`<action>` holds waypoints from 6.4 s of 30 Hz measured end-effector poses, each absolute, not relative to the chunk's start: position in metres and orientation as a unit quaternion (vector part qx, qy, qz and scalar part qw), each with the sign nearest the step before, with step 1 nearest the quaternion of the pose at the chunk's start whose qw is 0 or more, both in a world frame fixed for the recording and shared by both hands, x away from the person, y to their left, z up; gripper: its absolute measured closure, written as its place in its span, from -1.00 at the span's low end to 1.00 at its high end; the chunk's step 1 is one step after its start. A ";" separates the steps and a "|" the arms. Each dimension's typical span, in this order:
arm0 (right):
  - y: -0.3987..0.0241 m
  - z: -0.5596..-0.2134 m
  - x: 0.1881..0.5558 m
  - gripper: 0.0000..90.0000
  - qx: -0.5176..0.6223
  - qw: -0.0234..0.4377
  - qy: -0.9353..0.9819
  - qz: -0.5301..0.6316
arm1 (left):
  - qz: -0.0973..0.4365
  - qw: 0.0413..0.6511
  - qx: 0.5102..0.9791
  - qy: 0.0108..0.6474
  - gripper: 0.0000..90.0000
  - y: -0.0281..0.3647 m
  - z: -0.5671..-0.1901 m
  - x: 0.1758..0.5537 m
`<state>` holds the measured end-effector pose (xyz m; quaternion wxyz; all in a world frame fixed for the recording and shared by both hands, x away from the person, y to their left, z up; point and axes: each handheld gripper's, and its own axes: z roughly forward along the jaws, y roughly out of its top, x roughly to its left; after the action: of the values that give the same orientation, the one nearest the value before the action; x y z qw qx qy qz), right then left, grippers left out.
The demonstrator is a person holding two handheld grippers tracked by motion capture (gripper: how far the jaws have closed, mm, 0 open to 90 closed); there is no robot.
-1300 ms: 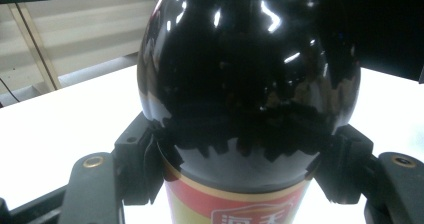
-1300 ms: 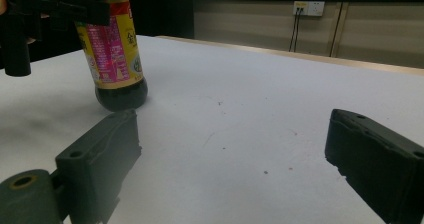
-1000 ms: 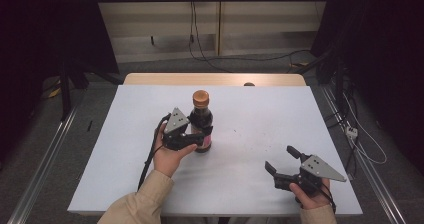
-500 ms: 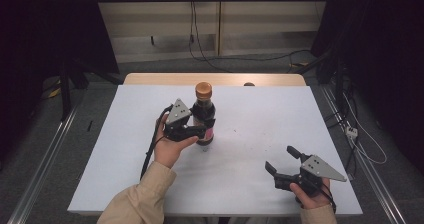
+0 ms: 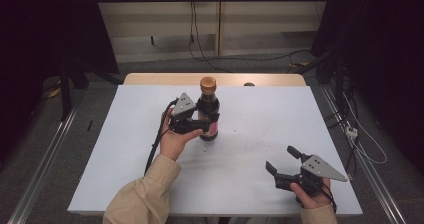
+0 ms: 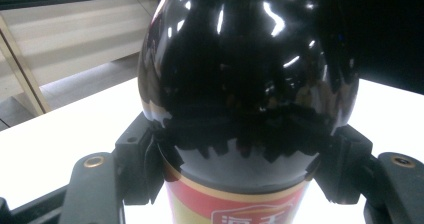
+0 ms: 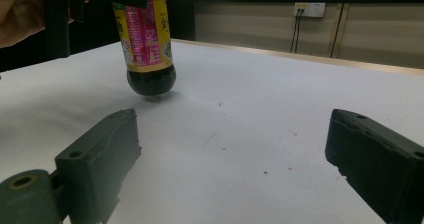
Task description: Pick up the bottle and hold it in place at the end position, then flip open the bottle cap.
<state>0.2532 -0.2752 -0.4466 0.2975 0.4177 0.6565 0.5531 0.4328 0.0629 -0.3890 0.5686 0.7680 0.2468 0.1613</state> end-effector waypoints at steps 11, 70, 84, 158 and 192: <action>-0.275 -0.447 0.254 -0.85 0.417 0.293 0.658 0.555 | 0.167 0.560 0.769 0.259 -0.30 0.057 -0.397 0.445; -0.274 -0.448 0.254 -0.85 0.418 0.294 0.661 0.550 | 0.135 0.583 0.770 0.222 -0.34 0.052 -0.407 0.459; -0.273 -0.448 0.254 -0.85 0.417 0.294 0.664 0.546 | 0.147 0.589 0.764 0.221 -0.34 0.051 -0.410 0.456; -0.225 -0.371 0.359 -0.29 0.395 0.218 0.708 0.544 | 0.140 0.563 0.778 0.240 -0.34 0.049 -0.403 0.455; -0.194 -0.320 0.398 1.00 0.362 0.180 0.736 0.543 | 0.136 0.561 0.777 0.250 -0.34 0.049 -0.403 0.454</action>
<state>0.3977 -0.1940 -0.3197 0.1804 0.3617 0.7357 0.5435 0.4537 0.0488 -0.4029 0.5610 0.7774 0.2495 0.1364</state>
